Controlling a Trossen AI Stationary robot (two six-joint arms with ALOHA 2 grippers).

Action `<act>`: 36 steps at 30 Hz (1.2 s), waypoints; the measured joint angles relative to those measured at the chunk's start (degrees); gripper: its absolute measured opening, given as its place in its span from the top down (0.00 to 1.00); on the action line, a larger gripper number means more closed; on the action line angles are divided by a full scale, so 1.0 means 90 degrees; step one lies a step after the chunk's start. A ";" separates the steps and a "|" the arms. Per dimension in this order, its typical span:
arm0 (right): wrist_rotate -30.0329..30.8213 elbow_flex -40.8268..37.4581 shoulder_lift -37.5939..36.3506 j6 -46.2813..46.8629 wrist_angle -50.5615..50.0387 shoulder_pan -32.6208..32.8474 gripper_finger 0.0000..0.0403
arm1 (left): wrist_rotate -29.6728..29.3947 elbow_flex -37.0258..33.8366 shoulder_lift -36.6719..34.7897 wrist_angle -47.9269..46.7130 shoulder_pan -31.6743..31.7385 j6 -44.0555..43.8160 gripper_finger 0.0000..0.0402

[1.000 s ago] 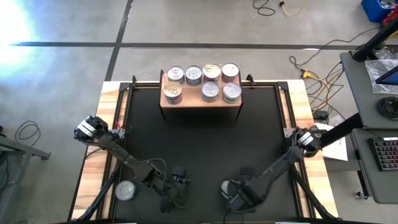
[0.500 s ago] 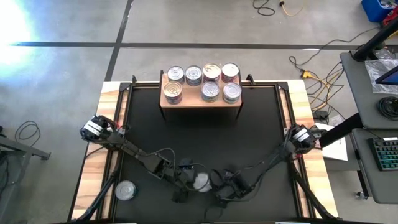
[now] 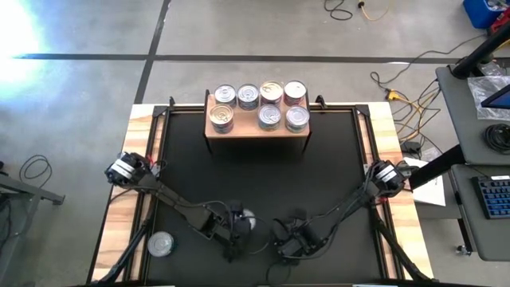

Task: Stack canned seafood by type on shelf
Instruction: Put the green-blue tuna can on the shelf

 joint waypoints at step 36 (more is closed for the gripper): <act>0.2527 -0.0049 0.0396 0.2011 0.2593 -0.0550 0.07 | -0.0301 -0.2076 -0.1365 -0.0844 0.0699 -0.0542 0.05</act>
